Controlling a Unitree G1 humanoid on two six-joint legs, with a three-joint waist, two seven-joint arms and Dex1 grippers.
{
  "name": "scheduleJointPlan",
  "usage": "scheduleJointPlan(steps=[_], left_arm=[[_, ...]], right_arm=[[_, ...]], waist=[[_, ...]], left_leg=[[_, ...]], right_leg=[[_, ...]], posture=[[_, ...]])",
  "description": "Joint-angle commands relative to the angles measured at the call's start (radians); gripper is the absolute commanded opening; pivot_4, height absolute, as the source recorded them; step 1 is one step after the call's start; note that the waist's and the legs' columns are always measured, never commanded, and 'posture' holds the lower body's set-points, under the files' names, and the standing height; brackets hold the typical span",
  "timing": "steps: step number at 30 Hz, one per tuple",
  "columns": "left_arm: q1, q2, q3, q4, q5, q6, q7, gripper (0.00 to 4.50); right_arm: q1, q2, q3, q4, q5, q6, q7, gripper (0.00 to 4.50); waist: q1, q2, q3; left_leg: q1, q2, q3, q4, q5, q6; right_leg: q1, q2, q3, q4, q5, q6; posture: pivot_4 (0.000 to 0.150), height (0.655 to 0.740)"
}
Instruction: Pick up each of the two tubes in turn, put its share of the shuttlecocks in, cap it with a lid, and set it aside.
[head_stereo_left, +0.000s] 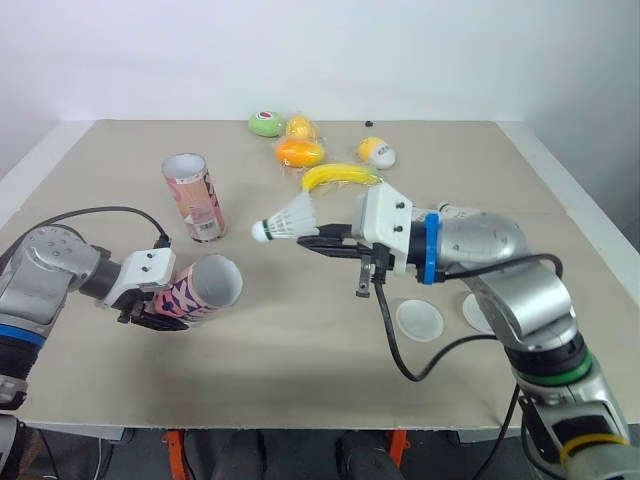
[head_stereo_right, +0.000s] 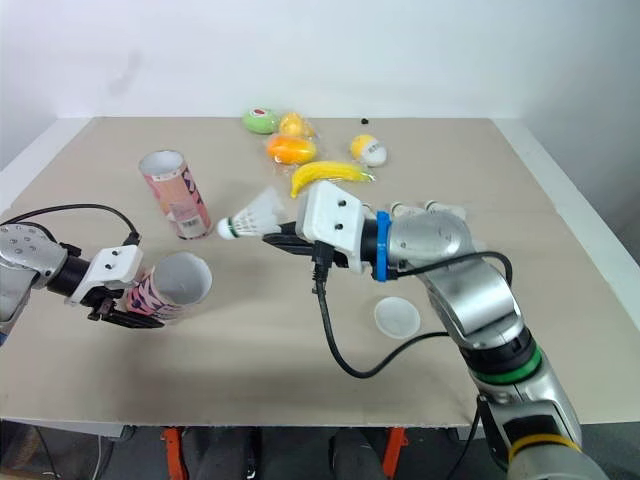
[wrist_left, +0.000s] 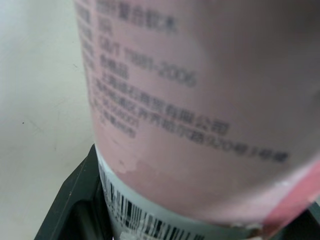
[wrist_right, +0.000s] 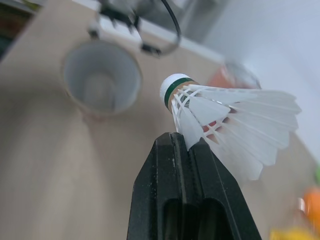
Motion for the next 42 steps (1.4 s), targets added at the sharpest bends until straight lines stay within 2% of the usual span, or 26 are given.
scheduleJointPlan(steps=[1,5,9,18,19,21,23,25,26,28,31,35,39,42], left_arm=[[0.018,-0.036,-0.081,0.004,0.0,0.005,-0.026,2.65],[0.007,-0.044,-0.082,0.007,-0.003,0.011,-0.026,2.65],[-0.017,-0.072,-0.064,-0.015,-0.061,0.085,-0.026,2.65],[-0.046,-0.087,-0.082,-0.021,-0.088,0.127,-0.026,2.65],[-0.048,-0.087,-0.084,-0.02,-0.088,0.127,-0.026,2.65],[-0.052,-0.09,-0.088,-0.014,-0.084,0.125,-0.026,2.65],[-0.051,-0.089,-0.091,-0.014,-0.084,0.123,-0.026,2.65],[-0.051,-0.088,-0.092,-0.015,-0.084,0.123,-0.026,2.65],[-0.05,-0.088,-0.092,-0.016,-0.084,0.123,-0.026,2.65],[-0.048,-0.089,-0.093,-0.016,-0.08,0.121,-0.026,2.65],[-0.043,-0.089,-0.093,-0.015,-0.074,0.115,-0.026,2.65],[-0.035,-0.088,-0.09,-0.018,-0.072,0.111,-0.026,2.65],[-0.034,-0.092,-0.092,-0.013,-0.064,0.106,-0.026,2.65],[-0.039,-0.093,-0.096,-0.012,-0.062,0.104,-0.026,2.65]], right_arm=[[-0.067,0.045,0.046,0.073,-0.03,-0.072,0.048,0.15],[-0.118,0.087,0.076,0.131,-0.026,-0.108,0.117,0.15],[-0.148,0.097,0.095,0.179,-0.037,-0.131,0.168,0.15],[-0.194,0.155,0.123,0.264,-0.077,-0.142,0.204,0.15],[-0.197,0.158,0.125,0.265,-0.069,-0.124,0.214,0.54],[-0.196,0.148,0.121,0.237,-0.025,-0.082,0.267,0.98],[-0.198,0.145,0.104,0.221,-0.002,-0.048,0.28,1.99],[-0.193,0.139,0.061,0.21,0.046,-0.015,0.288,2.68],[-0.187,0.135,0.033,0.204,0.083,0.009,0.292,3.4],[-0.168,0.119,-0.023,0.203,0.137,0.054,0.285,4.22],[-0.121,0.097,-0.091,0.222,0.136,0.093,0.195,4.22],[-0.061,0.096,-0.106,0.303,0.015,0.132,-0.011,4.22],[0.016,0.141,-0.129,0.44,-0.109,0.208,-0.291,4.22],[0.044,0.173,-0.154,0.468,-0.137,0.216,-0.389,4.22]], waist=[[0.002,0.0,0.0],[0.004,0.0,0.0],[0.008,0.0,0.0],[0.006,0.0,0.0],[0.006,0.0,0.0],[0.006,0.0,0.0],[0.006,0.0,0.0],[0.006,0.0,0.0],[0.007,0.0,0.0],[0.007,-0.001,0.0],[0.007,-0.001,0.0],[0.006,-0.001,0.0],[0.006,-0.001,0.0],[0.006,-0.001,0.0]], left_leg=[[0.0,0.0,0.0,0.0,0.0,0.0],[-0.001,0.0,0.0,0.0,0.0,0.0],[-0.002,0.0,0.0,0.0,0.0,0.0],[-0.002,0.001,-0.001,0.001,0.0,0.0],[-0.003,0.001,-0.001,0.001,0.0,0.0],[-0.003,0.0,-0.001,0.001,0.0,0.0],[-0.003,0.0,-0.001,0.001,0.0,0.0],[-0.003,0.0,-0.001,0.001,0.0,0.0],[-0.003,0.0,-0.001,0.001,0.0,0.0],[-0.003,0.0,-0.002,0.001,0.0,0.0],[-0.003,0.0,-0.002,0.001,0.0,0.0],[-0.003,0.0,-0.002,0.001,0.0,0.0],[-0.003,0.0,-0.001,0.001,0.0,0.0],[-0.005,0.0,-0.001,0.001,0.0,0.0]], right_leg=[[0.0,0.0,0.0,0.0,0.0,0.0],[0.0,0.0,0.0,0.0,0.0,0.0],[0.0,0.0,0.0,0.0,-0.001,0.001],[-0.001,0.001,-0.001,0.0,0.0,0.0],[-0.001,0.001,-0.001,0.001,0.0,0.0],[-0.001,0.001,-0.001,0.0,0.0,0.0],[-0.001,0.001,-0.001,0.0,0.0,0.0],[-0.001,0.001,-0.001,0.001,0.0,0.0],[-0.001,0.001,-0.001,0.001,0.0,0.0],[-0.001,0.001,-0.002,0.0,0.0,0.0],[0.0,0.0,-0.002,0.0,0.0,0.0],[-0.001,0.001,-0.002,0.0,0.0,0.0],[-0.001,0.001,-0.001,0.0,0.0,-0.001],[-0.002,0.0,-0.001,0.0,0.0,0.0]], posture=[[0.15,0.6917],[0.15,0.6917],[0.15,0.6917],[0.15,0.6917],[0.15,0.6917],[0.15,0.6917],[0.15,0.6917],[0.15,0.6917],[0.15,0.6917],[0.15,0.6917],[0.15,0.6917],[0.15,0.6917],[0.15,0.6917],[0.15,0.6917]])
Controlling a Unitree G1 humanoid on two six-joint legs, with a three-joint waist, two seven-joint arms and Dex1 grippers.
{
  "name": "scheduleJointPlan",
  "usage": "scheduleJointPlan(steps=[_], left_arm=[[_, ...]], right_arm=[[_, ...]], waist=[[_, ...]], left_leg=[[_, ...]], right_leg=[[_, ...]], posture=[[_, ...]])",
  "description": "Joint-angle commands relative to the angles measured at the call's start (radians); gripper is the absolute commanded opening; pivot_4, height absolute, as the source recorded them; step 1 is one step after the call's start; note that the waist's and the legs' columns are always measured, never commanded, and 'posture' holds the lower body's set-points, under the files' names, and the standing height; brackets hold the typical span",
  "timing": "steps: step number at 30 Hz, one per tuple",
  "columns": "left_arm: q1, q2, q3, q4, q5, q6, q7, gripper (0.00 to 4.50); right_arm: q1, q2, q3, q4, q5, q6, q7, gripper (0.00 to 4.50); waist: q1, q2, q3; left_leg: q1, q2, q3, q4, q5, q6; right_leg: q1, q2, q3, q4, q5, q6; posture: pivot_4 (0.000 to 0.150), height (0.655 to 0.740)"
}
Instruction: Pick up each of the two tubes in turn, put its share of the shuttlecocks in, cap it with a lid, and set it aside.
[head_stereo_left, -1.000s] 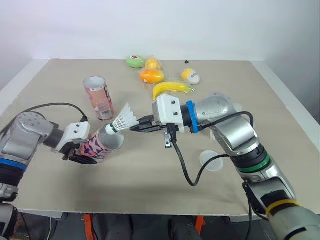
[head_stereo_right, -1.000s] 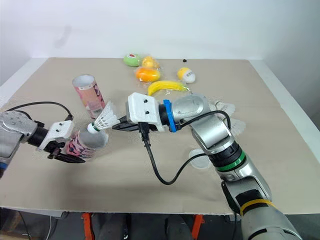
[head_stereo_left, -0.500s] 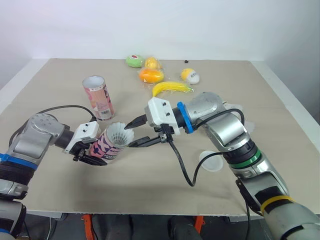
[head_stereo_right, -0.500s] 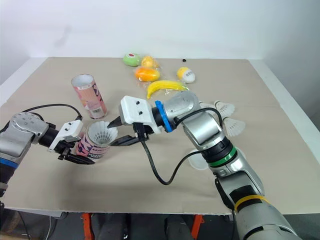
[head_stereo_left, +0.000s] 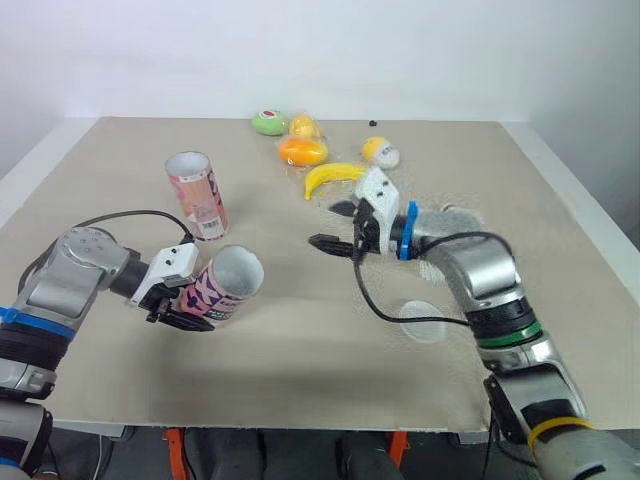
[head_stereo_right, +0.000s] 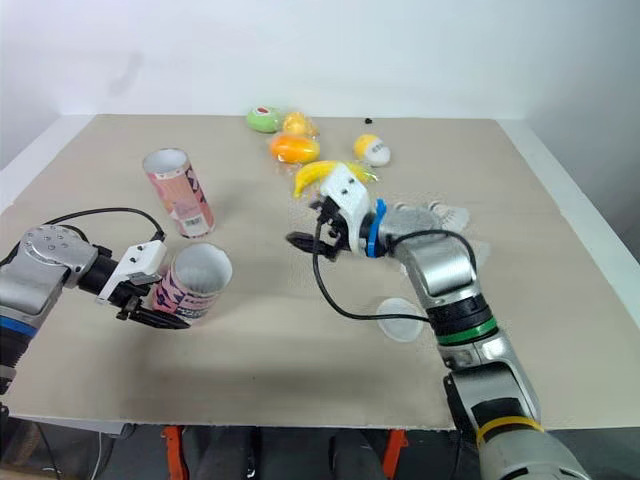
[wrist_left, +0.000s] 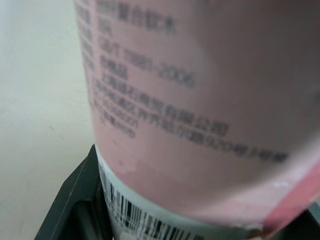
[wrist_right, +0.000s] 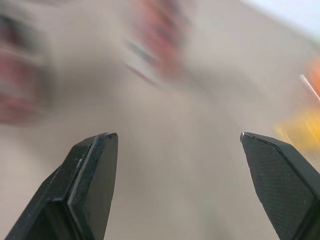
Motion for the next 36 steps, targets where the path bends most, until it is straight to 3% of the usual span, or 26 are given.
scheduleJointPlan(steps=[1,6,16,32,33,35,36], left_arm=[[0.011,-0.017,-0.044,-0.002,0.012,-0.003,-0.006,2.65],[0.004,-0.017,-0.045,0.002,0.016,-0.009,-0.006,2.65],[-0.003,-0.022,-0.043,0.005,0.02,-0.012,-0.006,2.65],[0.006,-0.027,-0.029,-0.008,0.026,0.0,-0.006,2.65],[0.007,-0.028,-0.029,-0.009,0.027,0.001,-0.006,2.65],[0.007,-0.029,-0.028,-0.01,0.027,0.002,-0.006,2.65],[0.006,-0.031,-0.027,-0.009,0.028,0.002,-0.006,2.65]], right_arm=[[-0.009,0.031,-0.062,-0.002,-0.019,0.012,-0.106,4.22],[0.022,0.04,-0.084,-0.011,-0.025,0.018,-0.156,4.22],[0.008,0.028,-0.093,0.07,-0.077,-0.005,-0.211,4.22],[-0.089,0.087,-0.146,0.39,-0.146,-0.166,-0.38,4.22],[-0.086,0.087,-0.141,0.384,-0.147,-0.17,-0.374,3.67],[-0.08,0.088,-0.133,0.372,-0.149,-0.174,-0.366,3.26],[-0.078,0.087,-0.132,0.368,-0.151,-0.174,-0.364,2.65]], waist=[[-0.001,0.001,0.0],[-0.002,0.001,0.001],[-0.002,0.001,0.001],[-0.002,0.001,0.0],[-0.002,0.001,0.0],[-0.002,0.001,0.001],[-0.002,0.001,0.001]], left_leg=[[0.0,0.0,0.0,0.0,0.0,0.0],[0.0,0.0,-0.001,-0.001,0.0,0.0],[0.0,0.0,-0.001,-0.001,0.0,0.0],[0.0,-0.001,-0.001,0.0,0.0,0.0],[0.0,-0.001,-0.001,0.0,0.0,0.0],[0.0,0.0,-0.001,0.0,0.0,0.0],[0.0,0.0,-0.001,0.0,0.0,0.0]], right_leg=[[0.0,0.0,0.0,0.0,0.0,0.0],[0.0,0.001,0.0,0.0,0.001,0.005],[0.0,0.001,0.0,0.0,0.0,0.002],[0.001,0.0,0.0,0.0,0.0,0.003],[0.001,0.0,0.0,0.0,0.0,0.003],[0.001,0.0,0.0,0.0,0.0,0.003],[0.001,0.0,0.0,0.0,0.0,0.003]], posture=[[0.15,0.6917],[0.15,0.6917],[0.15,0.6917],[0.15,0.6917],[0.15,0.6917],[0.15,0.6917],[0.15,0.6917]])
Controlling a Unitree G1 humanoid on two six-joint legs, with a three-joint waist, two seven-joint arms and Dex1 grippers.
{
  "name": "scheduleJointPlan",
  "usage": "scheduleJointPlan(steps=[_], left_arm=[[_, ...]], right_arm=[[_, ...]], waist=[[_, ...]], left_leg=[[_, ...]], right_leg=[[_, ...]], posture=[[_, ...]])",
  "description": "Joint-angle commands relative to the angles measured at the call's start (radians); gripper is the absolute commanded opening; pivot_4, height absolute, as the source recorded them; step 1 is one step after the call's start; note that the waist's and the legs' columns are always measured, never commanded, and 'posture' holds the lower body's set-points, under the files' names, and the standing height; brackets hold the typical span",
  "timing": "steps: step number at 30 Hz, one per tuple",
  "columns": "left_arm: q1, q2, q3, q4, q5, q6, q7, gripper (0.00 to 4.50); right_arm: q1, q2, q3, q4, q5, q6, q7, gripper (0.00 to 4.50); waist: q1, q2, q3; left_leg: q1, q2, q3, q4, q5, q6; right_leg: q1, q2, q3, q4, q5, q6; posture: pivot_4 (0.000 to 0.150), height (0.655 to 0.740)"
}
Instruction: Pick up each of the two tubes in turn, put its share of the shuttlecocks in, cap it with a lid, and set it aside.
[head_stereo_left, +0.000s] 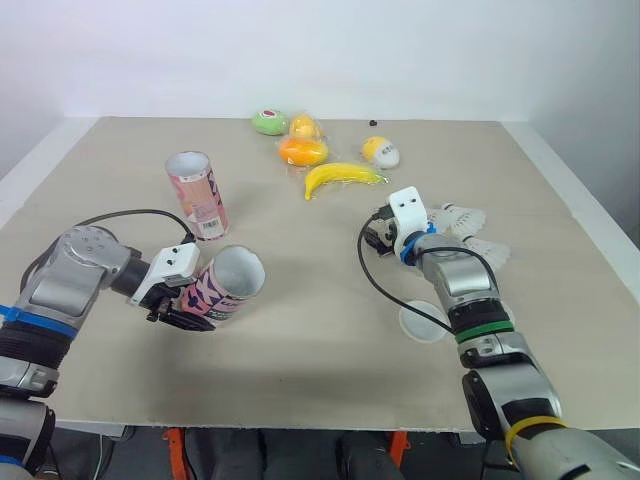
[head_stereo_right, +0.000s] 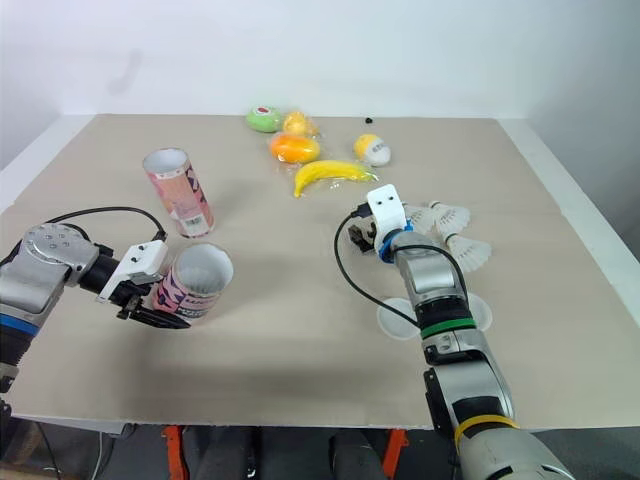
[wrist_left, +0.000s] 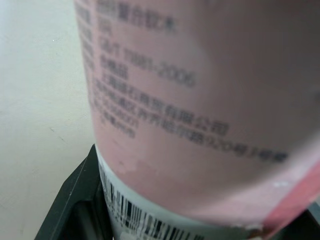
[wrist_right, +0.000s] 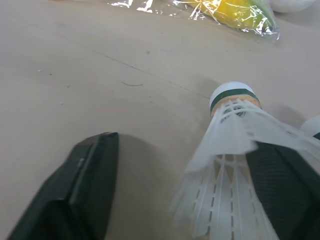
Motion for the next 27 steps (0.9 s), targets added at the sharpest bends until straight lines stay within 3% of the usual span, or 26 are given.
scheduleJointPlan(steps=[1,3,4,6,8,14,20,27], left_arm=[[0.013,-0.023,-0.031,-0.013,0.012,0.003,0.002,2.65],[0.011,-0.027,-0.03,-0.01,0.014,0.002,0.002,2.65],[0.011,-0.029,-0.029,-0.008,0.016,0.0,0.002,2.65],[0.012,-0.03,-0.028,-0.008,0.018,-0.003,0.002,2.65],[0.011,-0.034,-0.027,-0.006,0.022,-0.004,0.002,2.65],[0.012,-0.039,-0.026,0.007,0.031,-0.015,0.002,2.65],[0.001,-0.039,-0.032,0.021,0.033,-0.024,0.002,2.65],[-0.007,-0.045,-0.036,0.025,0.033,-0.026,0.002,2.65]], right_arm=[[-0.005,-0.002,-0.005,-0.032,-0.01,-0.016,0.006,2.17],[0.0,-0.007,-0.001,-0.054,-0.011,-0.011,0.018,1.48],[0.005,-0.009,0.002,-0.082,-0.005,0.0,0.035,1.48],[0.022,-0.002,-0.008,-0.161,0.042,0.036,0.089,0.6],[0.035,0.003,-0.016,-0.213,0.07,0.056,0.124,0.16],[0.063,-0.049,0.05,-0.551,0.179,0.095,0.357,0.16],[0.02,-0.193,0.175,-0.853,0.259,-0.044,0.709,0.16],[-0.105,-0.213,0.3,-0.832,0.234,-0.096,0.871,0.16]], waist=[[0.0,0.0,0.0],[0.0,0.0,0.0],[0.0,0.0,0.0],[0.001,0.0,0.0],[0.001,0.0,0.0],[0.003,0.001,0.0],[0.003,0.001,0.001],[0.003,0.001,0.001]], left_leg=[[0.0,0.0,0.0,0.0,0.0,0.0],[0.0,0.0,0.0,0.0,0.0,0.0],[0.0,0.0,0.0,0.0,0.0,0.0],[0.0,0.0,0.0,0.0,0.0,0.0],[0.0,0.0,0.0,0.0,0.0,0.0],[0.0,0.0,-0.001,0.0,0.001,0.001],[0.0,0.0,-0.001,0.0,0.001,0.001],[0.001,0.0,0.0,0.001,0.002,0.002]], right_leg=[[0.0,0.0,0.0,0.0,0.0,0.0],[0.0,0.0,0.0,0.0,0.0,0.0],[0.0,0.0,0.0,0.0,0.0,0.0],[0.0,0.0,0.0,0.0,0.0,0.0],[0.0,0.0,0.0,0.0,0.0,0.001],[0.001,0.0,0.0,0.0,0.0,0.001],[0.001,0.0,0.0,0.0,0.0,0.0],[0.001,-0.001,-0.001,0.0,0.001,-0.002]], posture=[[0.15,0.6917],[0.15,0.6917],[0.15,0.6917],[0.15,0.6917],[0.15,0.6917],[0.15,0.6917],[0.15,0.6917],[0.15,0.6917]])
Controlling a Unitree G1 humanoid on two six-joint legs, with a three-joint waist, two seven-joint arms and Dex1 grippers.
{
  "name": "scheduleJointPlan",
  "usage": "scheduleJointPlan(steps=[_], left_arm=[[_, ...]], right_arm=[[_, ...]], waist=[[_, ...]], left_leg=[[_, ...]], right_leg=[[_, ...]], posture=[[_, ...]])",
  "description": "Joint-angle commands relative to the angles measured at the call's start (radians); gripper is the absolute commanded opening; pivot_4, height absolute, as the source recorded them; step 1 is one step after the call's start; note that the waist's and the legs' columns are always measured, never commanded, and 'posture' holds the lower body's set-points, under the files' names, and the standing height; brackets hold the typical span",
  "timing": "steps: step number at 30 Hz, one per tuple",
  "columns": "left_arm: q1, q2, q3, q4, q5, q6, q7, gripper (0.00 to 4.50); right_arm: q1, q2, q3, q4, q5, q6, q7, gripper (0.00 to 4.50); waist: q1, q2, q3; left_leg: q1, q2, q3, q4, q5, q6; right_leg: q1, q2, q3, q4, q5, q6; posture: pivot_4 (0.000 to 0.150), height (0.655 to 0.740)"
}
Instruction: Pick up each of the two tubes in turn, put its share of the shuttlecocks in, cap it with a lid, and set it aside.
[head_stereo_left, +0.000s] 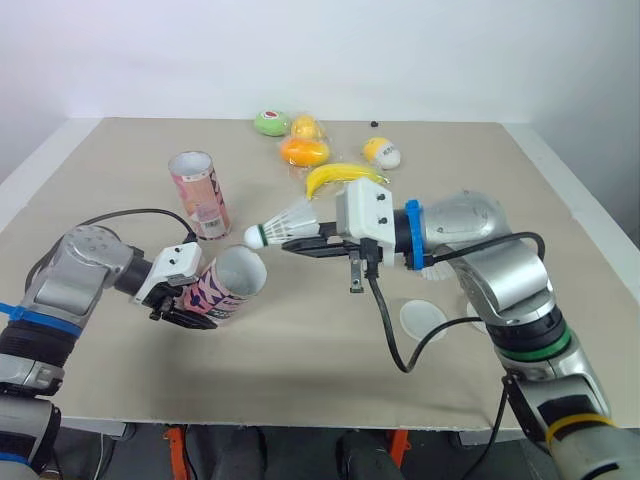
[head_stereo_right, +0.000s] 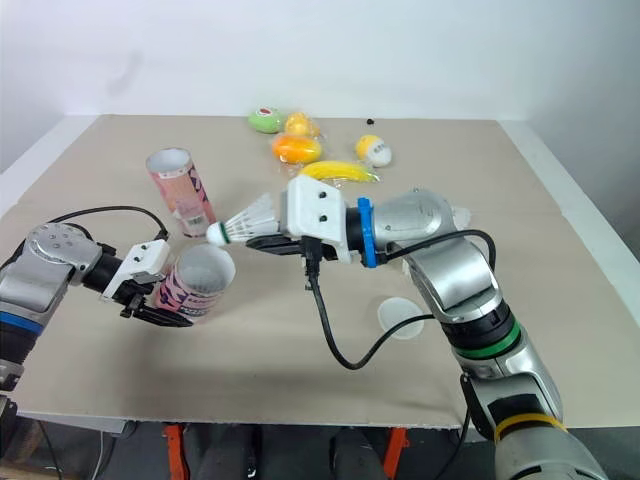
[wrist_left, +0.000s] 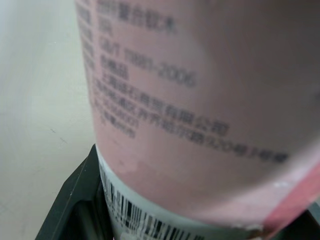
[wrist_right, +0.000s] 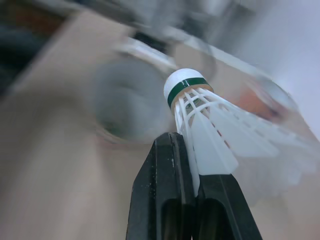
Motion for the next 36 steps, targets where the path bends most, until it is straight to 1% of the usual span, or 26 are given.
scheduleJointPlan(steps=[1,7,9,10,14,15,16,17,18,19,23,25,28,30,31,33,36], left_arm=[[0.008,-0.021,-0.039,0.001,0.01,-0.004,0.002,2.65],[0.018,-0.021,-0.031,-0.009,0.009,0.003,0.002,2.65],[0.021,-0.019,-0.028,-0.013,0.009,0.007,0.002,2.65],[0.022,-0.019,-0.026,-0.016,0.009,0.009,0.002,2.65],[0.028,-0.016,-0.024,-0.025,0.007,0.016,0.002,2.65],[0.03,-0.015,-0.023,-0.028,0.006,0.018,0.002,2.65],[0.031,-0.015,-0.024,-0.03,0.004,0.018,0.002,2.65],[0.028,-0.017,-0.025,-0.028,0.005,0.019,0.002,2.65],[0.027,-0.019,-0.025,-0.029,0.006,0.019,0.002,2.65],[0.028,-0.02,-0.026,-0.031,0.006,0.02,0.002,2.65],[0.035,-0.021,-0.024,-0.043,0.004,0.024,0.002,2.65],[0.043,-0.021,-0.021,-0.05,0.002,0.026,0.002,2.65],[0.052,-0.02,-0.018,-0.056,0.002,0.027,0.002,2.65],[0.051,-0.019,-0.024,-0.051,-0.001,0.027,0.002,2.65],[0.049,-0.018,-0.029,-0.048,-0.003,0.026,0.002,2.65],[0.039,-0.018,-0.042,-0.034,-0.002,0.017,0.002,2.65],[0.016,-0.029,-0.05,-0.012,0.001,0.007,0.002,2.65]], right_arm=[[-0.054,0.012,0.043,0.015,-0.01,-0.037,0.059,0.16],[-0.141,0.056,0.114,0.135,-0.059,-0.047,0.108,0.16],[-0.157,0.065,0.118,0.154,-0.062,-0.042,0.117,0.73],[-0.16,0.067,0.118,0.157,-0.061,-0.04,0.124,0.91],[-0.156,0.063,0.082,0.138,-0.014,-0.02,0.146,2.47],[-0.15,0.061,0.073,0.127,-0.002,-0.014,0.151,2.66],[-0.141,0.06,0.046,0.109,0.029,0.006,0.149,3.2],[-0.123,0.05,0.0,0.086,0.08,0.034,0.148,3.52],[-0.102,0.038,-0.046,0.066,0.125,0.061,0.141,3.74],[-0.08,0.027,-0.085,0.052,0.158,0.087,0.129,4.09],[0.095,-0.064,-0.237,-0.053,0.217,0.176,0.034,4.09],[0.249,-0.111,-0.345,-0.125,0.223,0.229,-0.058,4.09],[0.469,-0.141,-0.495,-0.224,0.242,0.296,-0.173,4.09],[0.629,-0.137,-0.592,-0.27,0.199,0.291,-0.262,4.09],[0.684,-0.134,-0.621,-0.286,0.182,0.279,-0.297,4.09],[0.748,-0.129,-0.651,-0.295,0.163,0.273,-0.354,4.09],[0.779,-0.129,-0.661,-0.287,0.161,0.32,-0.432,4.09]], waist=[[0.0,0.0,0.0],[0.001,0.0,0.0],[0.001,0.0,0.0],[0.001,0.0,0.0],[0.002,0.0,0.0],[0.002,0.0,0.0],[0.002,0.0,0.0],[0.002,0.0,0.0],[0.002,0.0,0.0],[0.004,0.0,0.0],[0.016,-0.002,-0.001],[0.019,-0.002,-0.001],[0.021,-0.002,-0.001],[0.022,-0.002,-0.001],[0.022,-0.002,-0.001],[0.02,-0.001,-0.001],[0.018,-0.001,-0.001]], left_leg=[[0.0,0.0,0.0,0.0,0.0,0.0],[0.0,0.0,0.0,0.0,0.0,0.0],[0.0,0.0,0.0,0.0,0.0,0.0],[0.0,0.0,0.0,0.0,0.0,0.0],[0.0,0.0,0.0,0.0,0.0,0.0],[0.0,0.0,0.0,0.0,0.0,0.0],[0.0,0.0,0.0,0.0,0.0,0.0],[-0.001,0.0,0.0,0.0,0.0,0.0],[-0.001,0.0,0.0,0.0,0.0,0.0],[-0.001,0.0,0.0,0.0,0.0,0.0],[-0.001,0.0,0.0,-0.001,0.0,0.0],[-0.001,0.0,0.001,-0.001,0.0,0.0],[-0.002,0.0,0.001,-0.003,-0.001,-0.001],[-0.001,0.0,0.0,-0.004,-0.001,-0.001],[-0.001,-0.001,0.0,-0.004,-0.002,-0.001],[-0.001,-0.001,-0.001,-0.004,-0.002,-0.001],[0.0,0.0,0.001,-0.002,-0.001,-0.001]], right_leg=[[0.0,0.0,0.0,0.0,0.0,0.0],[0.0,0.0,0.0,0.0,0.0,0.0],[0.0,0.0,0.0,0.0,0.0,0.0],[0.0,0.0,0.0,0.0,0.0,0.0],[0.0,0.0,0.0,0.0,0.0,0.0],[0.0,0.0,-0.001,0.0,0.0,0.0],[0.0,0.0,-0.001,0.0,0.0,0.0],[0.0,0.0,0.0,0.0,0.0,0.0],[0.0,0.0,0.0,0.0,0.0,0.0],[0.0,0.0,-0.001,0.0,0.0,0.0],[0.001,-0.001,-0.001,-0.002,-0.001,0.0],[0.0,-0.001,0.0,-0.002,-0.002,0.0],[0.0,-0.001,0.0,-0.001,-0.003,-0.001],[0.001,0.0,0.0,-0.001,-0.003,0.0],[0.001,0.0,-0.001,-0.001,-0.004,0.002],[0.002,0.0,-0.001,-0.001,-0.004,0.003],[0.002,0.0,0.0,-0.002,-0.003,0.001]], posture=[[0.15,0.6917],[0.15,0.6917],[0.15,0.6917],[0.15,0.6917],[0.15,0.6917],[0.15,0.6917],[0.15,0.6917],[0.15,0.6917],[0.15,0.6917],[0.15,0.6917],[0.15,0.6917],[0.15,0.6917],[0.15,0.6917],[0.15,0.6917],[0.15,0.6917],[0.15,0.6917],[0.15,0.6917]])
